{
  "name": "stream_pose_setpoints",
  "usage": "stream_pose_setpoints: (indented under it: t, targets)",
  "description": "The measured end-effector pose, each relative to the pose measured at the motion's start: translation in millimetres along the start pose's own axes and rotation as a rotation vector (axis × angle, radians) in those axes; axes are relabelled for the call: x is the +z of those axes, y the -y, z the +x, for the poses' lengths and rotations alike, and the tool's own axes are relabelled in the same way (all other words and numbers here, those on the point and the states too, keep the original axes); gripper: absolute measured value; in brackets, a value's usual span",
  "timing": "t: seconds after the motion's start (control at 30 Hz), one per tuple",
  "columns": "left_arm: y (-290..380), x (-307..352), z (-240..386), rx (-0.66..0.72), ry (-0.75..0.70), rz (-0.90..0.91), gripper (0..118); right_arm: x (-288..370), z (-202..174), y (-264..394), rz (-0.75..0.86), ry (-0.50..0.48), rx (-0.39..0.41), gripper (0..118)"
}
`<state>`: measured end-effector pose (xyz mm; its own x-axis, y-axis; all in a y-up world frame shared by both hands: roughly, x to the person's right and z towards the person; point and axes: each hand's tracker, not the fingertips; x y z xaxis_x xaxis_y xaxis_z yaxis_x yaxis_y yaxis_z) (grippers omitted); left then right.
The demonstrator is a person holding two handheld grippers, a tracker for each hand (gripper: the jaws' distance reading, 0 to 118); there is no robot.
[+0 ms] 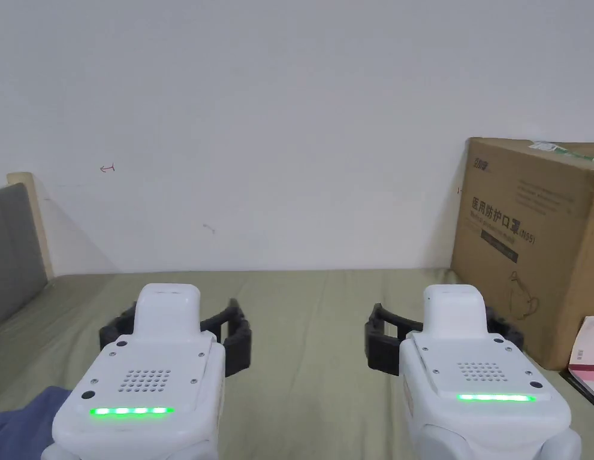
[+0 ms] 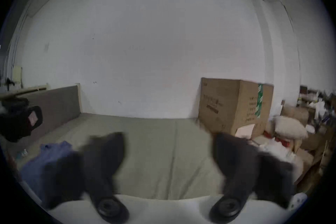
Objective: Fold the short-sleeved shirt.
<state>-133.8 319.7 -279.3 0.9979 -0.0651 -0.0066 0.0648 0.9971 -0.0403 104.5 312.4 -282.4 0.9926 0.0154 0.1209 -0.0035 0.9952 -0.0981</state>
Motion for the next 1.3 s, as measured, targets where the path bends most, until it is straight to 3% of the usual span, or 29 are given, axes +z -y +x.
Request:
stream_pose_setpoints:
  t: [0.07,0.1,0.2,0.4,0.5,0.7,0.8,1.13,1.3]
  targets:
    - [3.2,-2.2,-3.8,0.038,0.012,-0.035,11,-4.1,1.8,1.6,-0.053,0.000,-0.048,9]
    - [5.2,-4.0,-4.5,0.030,0.011,-0.041,4,-5.2,2.4,4.6,-0.061,0.041,-0.052,3]
    - [12.3,-3.6,-7.8,0.022,0.089,-0.064,0,-3.7,11.1,6.9,-0.055,0.013,-0.073,3]
    - [15.8,-7.3,-11.1,0.082,0.089,-0.098,0,-2.1,9.0,6.3,-0.061,0.001,-0.061,1]
    - [13.9,-7.4,-12.8,0.087,0.099,-0.101,0,-1.3,3.5,4.1,-0.047,0.010,-0.013,1]
    - [6.5,-3.4,-23.6,0.099,0.091,-0.089,0,-4.1,-9.2,-1.5,-0.068,-0.047,-0.033,1]
    - [4.8,3.4,-43.9,0.111,-0.002,-0.069,0,-7.2,-30.3,-3.7,-0.072,-0.099,0.002,1]
    - [15.5,56.2,-165.0,0.104,-0.335,-0.114,0,-15.3,-158.0,8.4,-0.150,-0.471,0.026,1]
    - [31.4,56.8,-198.8,0.123,-0.395,-0.186,0,-13.0,-196.4,25.7,-0.186,-0.538,0.066,1]
